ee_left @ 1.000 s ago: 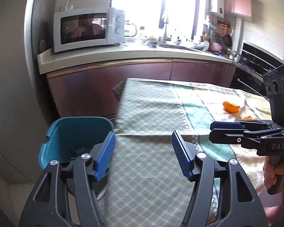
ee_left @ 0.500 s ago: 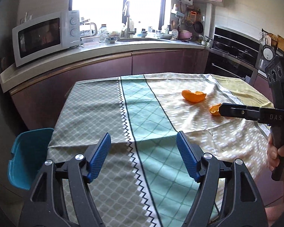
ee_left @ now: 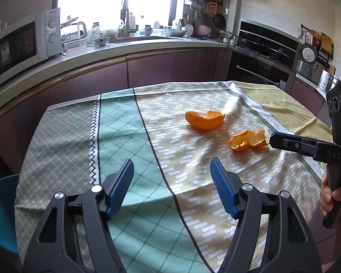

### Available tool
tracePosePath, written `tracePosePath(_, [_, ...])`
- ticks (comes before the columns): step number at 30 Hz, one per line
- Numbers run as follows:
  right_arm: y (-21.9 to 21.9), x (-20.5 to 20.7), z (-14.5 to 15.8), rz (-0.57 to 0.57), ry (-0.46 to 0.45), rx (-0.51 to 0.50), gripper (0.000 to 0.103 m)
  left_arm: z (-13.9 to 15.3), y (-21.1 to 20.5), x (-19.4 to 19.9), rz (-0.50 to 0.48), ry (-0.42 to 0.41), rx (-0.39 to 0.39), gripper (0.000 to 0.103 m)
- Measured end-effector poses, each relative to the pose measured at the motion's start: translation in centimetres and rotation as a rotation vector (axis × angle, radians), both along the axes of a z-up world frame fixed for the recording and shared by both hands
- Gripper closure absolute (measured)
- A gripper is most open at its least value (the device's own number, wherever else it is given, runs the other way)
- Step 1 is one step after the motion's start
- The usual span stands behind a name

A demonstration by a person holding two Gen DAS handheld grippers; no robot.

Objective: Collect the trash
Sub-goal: 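Move both open tools over the table toward the two orange peels, then grasp one orange peel with the left tool while the right tool grasps the other peel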

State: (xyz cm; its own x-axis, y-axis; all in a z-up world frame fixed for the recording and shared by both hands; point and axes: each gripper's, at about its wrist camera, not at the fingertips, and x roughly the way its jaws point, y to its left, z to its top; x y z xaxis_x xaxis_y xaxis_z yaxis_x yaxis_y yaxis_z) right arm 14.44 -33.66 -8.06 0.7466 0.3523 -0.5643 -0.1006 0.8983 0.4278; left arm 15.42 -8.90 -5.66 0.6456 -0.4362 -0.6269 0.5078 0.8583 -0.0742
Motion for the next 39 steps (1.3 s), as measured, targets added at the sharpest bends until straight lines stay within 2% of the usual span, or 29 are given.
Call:
tracePosePath(6, [-2.3,0.1,-1.2,-0.051,0.030,0.014,0.058,-0.9,-3.8,2.6,-0.054,0.036,0.026,0.038])
tracePosePath(12, [-2.7,0.5,-1.9,-0.042,0.052,0.011,0.055,-1.2,-6.6,5.2,-0.065,0.046,0.046,0.040])
tracePosePath(24, [-4.8,2.3,-2.7,-0.066,0.079,0.072,0.054,-1.0,-8.7,8.9,-0.056,0.132,-0.036,0.041])
tracePosePath(28, [-5.0,2.9,-2.9,-0.059,0.087,0.080,0.054,-1.3,-9.0,10.0,-0.042,0.151,-0.039,0.041])
tracePosePath(30, [-5.1,3.2,-3.1,-0.052,0.094,0.086,0.054,-1.6,-9.3,10.6,-0.042,0.178,-0.048,0.042])
tracePosePath(32, [-5.2,3.4,-3.2,-0.045,0.101,0.094,0.054,-2.2,-9.7,11.0,-0.043,0.205,-0.048,0.050])
tracePosePath(36, [-5.1,3.6,-3.2,-0.029,0.101,0.099,0.055,-2.9,-10.0,11.7,-0.052,0.251,-0.075,0.053])
tracePosePath(39, [-5.1,3.7,-3.2,-0.017,0.101,0.103,0.058,-3.3,-10.1,11.8,-0.076,0.278,-0.096,0.063])
